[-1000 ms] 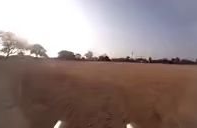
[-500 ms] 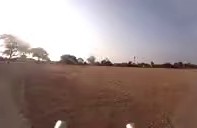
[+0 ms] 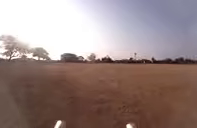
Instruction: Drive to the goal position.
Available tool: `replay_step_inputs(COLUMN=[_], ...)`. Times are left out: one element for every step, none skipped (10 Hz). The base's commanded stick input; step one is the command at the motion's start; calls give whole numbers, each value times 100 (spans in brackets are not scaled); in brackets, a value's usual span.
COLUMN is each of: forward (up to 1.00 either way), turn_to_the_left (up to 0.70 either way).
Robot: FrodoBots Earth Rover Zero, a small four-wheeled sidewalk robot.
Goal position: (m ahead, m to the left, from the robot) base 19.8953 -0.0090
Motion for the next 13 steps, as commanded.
replay_step_inputs(forward=[70, 70, 70, 70, 70, 70, 70, 70, 70, 70, 70, 70, 70], turn_to_the_left=[0, 0, 0, 0, 0, 0, 0, 0, 0, 0, 0, 0, -1])
